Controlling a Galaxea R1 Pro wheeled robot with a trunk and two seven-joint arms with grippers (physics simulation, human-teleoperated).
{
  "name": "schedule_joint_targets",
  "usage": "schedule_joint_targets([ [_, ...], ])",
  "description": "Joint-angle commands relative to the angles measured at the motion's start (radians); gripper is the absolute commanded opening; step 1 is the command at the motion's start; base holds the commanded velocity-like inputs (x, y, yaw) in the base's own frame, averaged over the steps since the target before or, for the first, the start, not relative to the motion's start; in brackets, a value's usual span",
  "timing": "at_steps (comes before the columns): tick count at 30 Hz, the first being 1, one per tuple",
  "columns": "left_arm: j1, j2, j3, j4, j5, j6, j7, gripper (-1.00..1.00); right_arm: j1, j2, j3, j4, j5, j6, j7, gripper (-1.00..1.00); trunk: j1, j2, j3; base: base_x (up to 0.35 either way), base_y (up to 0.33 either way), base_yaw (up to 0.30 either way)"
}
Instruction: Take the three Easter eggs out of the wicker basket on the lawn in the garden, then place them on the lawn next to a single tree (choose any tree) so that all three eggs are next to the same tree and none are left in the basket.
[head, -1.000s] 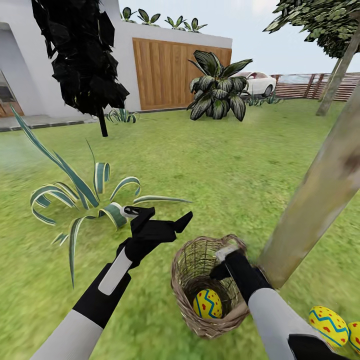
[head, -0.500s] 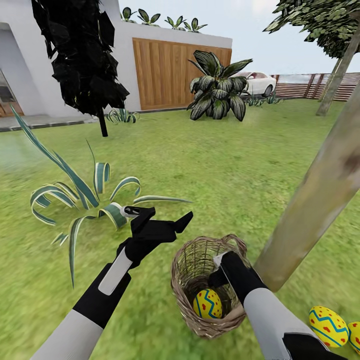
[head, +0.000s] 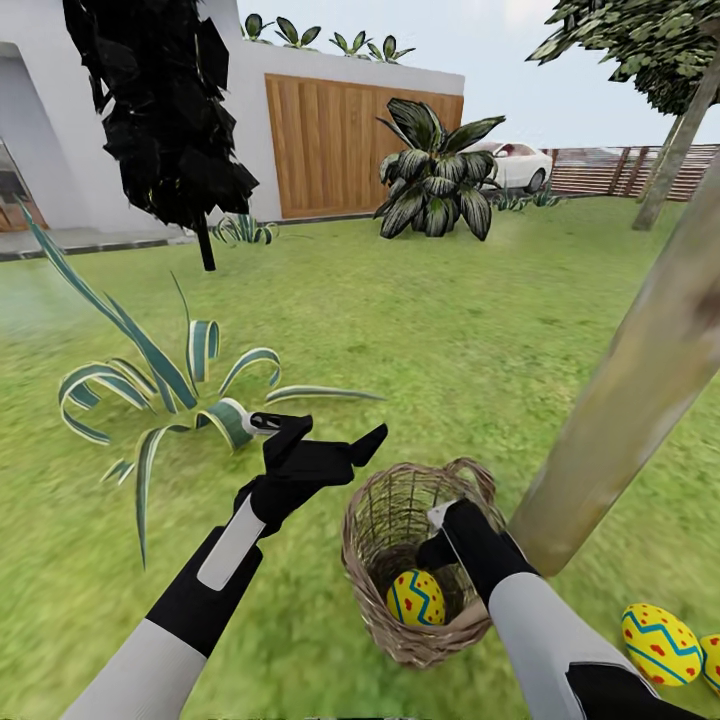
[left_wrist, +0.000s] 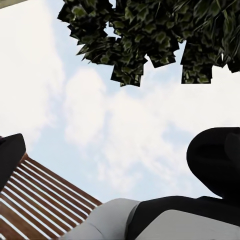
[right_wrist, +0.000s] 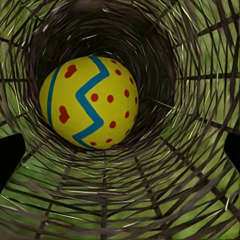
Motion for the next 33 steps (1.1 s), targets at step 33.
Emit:
schedule_joint_targets([
  [33,0.017,0.017,0.017,0.003,0.001,-0.020,0.003,1.00,-0.150,0.012,-0.021,0.105,0.003,0.003,0.096,1.00,0.013,-0.007,-0.109,0.000,0.000,0.000],
])
